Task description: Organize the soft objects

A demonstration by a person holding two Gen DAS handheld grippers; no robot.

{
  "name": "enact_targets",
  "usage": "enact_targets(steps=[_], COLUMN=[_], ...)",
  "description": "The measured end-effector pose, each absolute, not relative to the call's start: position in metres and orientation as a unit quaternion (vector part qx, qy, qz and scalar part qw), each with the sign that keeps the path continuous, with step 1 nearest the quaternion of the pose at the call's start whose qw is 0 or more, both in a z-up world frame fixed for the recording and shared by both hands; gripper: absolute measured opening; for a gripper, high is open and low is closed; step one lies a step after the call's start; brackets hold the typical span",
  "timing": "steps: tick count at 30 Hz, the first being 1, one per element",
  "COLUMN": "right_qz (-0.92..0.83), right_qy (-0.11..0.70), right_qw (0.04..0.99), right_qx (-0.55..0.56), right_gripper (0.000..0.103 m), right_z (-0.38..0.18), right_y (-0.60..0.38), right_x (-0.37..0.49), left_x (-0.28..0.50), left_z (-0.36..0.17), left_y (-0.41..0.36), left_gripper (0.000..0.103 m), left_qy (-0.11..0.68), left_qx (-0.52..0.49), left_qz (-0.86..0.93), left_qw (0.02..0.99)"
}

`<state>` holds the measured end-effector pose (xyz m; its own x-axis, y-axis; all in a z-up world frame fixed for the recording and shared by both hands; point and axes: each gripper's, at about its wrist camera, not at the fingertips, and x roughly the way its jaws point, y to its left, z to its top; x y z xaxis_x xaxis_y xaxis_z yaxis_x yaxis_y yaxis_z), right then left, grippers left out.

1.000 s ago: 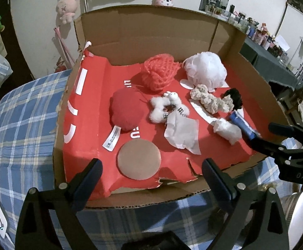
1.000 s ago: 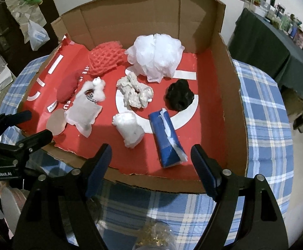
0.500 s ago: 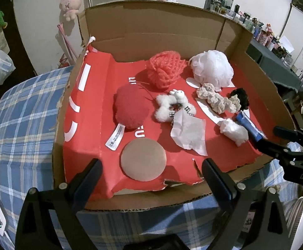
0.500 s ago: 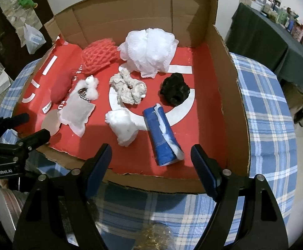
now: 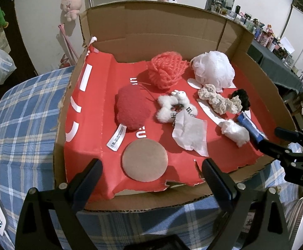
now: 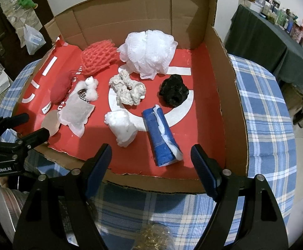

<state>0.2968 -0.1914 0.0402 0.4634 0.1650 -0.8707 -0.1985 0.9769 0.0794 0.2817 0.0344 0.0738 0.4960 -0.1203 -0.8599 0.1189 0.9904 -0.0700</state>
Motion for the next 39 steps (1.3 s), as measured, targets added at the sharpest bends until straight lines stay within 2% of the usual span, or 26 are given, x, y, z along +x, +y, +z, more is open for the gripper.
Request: enact_targets(steps=[39], right_qz=[0.107], right_qy=[0.502], right_qw=[0.858], right_qx=[-0.018], right_gripper=[0.078], right_z=[0.0438], right_y=[-0.1922], right_x=[0.2957], left_x=[0.2820], left_z=[0.0734], left_y=[0.0348], left_gripper=[0.098], left_qy=[0.495], left_qx=[0.003], left_qz=[-0.063], left_qw=[0.867])
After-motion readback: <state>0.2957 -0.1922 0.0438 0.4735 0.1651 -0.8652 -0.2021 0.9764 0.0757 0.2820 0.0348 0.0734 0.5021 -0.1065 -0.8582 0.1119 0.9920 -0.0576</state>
